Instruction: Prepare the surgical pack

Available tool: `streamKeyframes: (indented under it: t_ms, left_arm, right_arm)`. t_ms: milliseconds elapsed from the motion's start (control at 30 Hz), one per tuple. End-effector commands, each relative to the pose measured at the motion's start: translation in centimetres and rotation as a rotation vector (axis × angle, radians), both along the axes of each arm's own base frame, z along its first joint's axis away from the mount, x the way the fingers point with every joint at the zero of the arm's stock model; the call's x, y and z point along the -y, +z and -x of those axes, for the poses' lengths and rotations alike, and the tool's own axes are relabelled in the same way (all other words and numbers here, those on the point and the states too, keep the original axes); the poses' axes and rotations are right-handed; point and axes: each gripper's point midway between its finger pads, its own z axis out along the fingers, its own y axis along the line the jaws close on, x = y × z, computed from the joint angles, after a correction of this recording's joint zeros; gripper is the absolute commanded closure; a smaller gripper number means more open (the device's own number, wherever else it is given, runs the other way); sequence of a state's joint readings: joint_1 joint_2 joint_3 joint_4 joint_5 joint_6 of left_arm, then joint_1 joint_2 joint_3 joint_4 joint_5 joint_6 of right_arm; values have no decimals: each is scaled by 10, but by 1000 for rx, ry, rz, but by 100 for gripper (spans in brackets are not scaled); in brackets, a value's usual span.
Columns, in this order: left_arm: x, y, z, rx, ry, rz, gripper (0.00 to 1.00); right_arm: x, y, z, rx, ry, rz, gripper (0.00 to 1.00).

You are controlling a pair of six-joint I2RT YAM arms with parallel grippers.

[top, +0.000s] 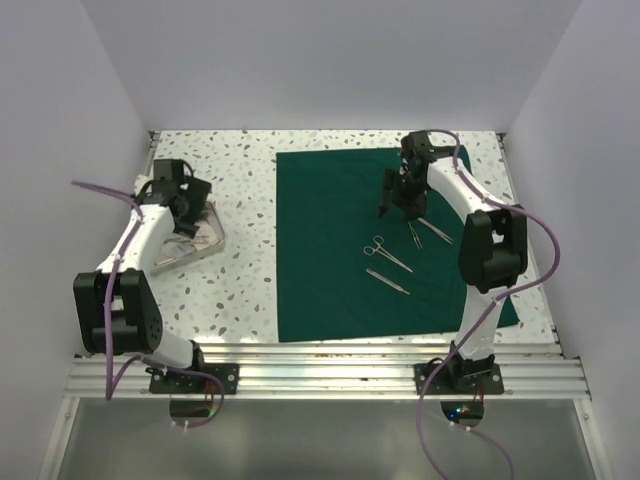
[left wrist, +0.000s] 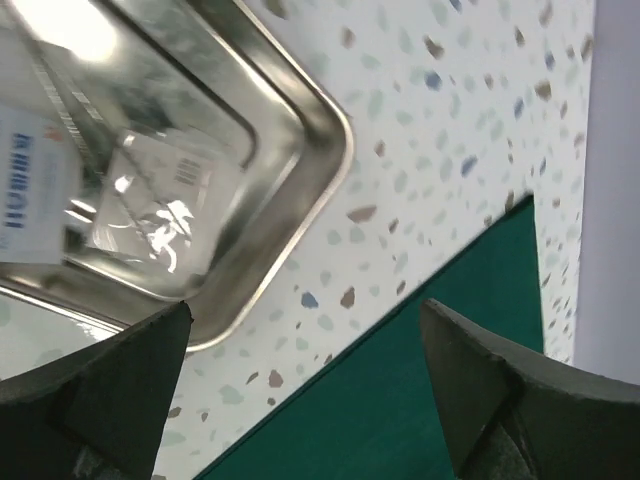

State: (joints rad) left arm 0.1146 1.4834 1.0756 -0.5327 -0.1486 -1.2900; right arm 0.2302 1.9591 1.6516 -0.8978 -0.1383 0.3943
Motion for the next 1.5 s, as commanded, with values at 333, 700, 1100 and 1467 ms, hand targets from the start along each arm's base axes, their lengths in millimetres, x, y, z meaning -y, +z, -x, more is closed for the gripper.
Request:
streamKeyframes:
  t_ms: [333,700,1100,1467]
  left_arm:
    - [163,36,12,234,-1061,-241,8]
    - [199,74,46,442,-1348,-178,21]
    - [233,90,42,530,-1484,-131,18]
    - [274,97,42,550,-1557,-92,15]
  right_arm:
    - [71,-43,-33,-10,55,339,49]
    - [67,-56,-45,-14,78,320,58]
    - [66,-76,-39,-66,86,309,68]
    - [52,-15,-50,50,20,221,94]
